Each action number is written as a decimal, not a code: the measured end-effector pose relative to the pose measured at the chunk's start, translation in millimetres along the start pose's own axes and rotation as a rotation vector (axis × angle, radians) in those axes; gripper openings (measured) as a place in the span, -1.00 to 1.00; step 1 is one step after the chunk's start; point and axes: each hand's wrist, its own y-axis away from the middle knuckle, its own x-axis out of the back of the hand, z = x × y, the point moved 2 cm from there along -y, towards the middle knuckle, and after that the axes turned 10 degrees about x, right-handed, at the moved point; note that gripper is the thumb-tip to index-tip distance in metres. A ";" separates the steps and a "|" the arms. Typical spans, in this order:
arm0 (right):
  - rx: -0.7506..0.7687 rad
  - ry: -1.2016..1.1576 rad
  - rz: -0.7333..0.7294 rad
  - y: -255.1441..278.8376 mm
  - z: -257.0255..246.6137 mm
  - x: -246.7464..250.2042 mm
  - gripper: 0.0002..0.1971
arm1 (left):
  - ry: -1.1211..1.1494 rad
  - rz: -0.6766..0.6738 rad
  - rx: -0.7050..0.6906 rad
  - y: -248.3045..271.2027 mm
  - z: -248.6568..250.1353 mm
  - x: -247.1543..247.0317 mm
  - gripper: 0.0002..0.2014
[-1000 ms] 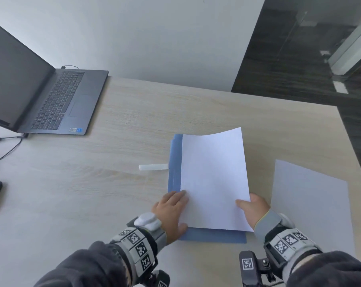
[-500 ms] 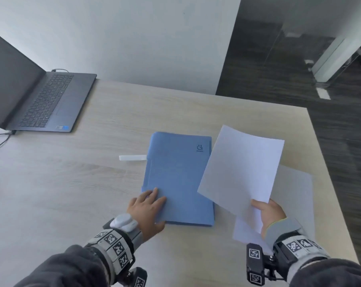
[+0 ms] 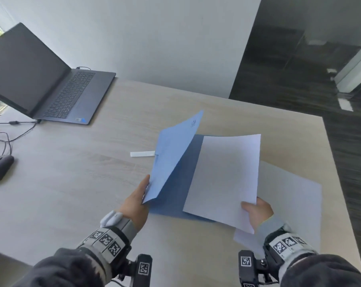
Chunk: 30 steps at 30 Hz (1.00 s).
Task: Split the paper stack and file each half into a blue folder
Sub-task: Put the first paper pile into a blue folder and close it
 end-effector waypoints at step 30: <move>0.015 0.127 -0.230 -2.5 -26.2 -119.6 -0.77 | -0.005 0.184 0.243 18.4 8.8 22.4 -0.92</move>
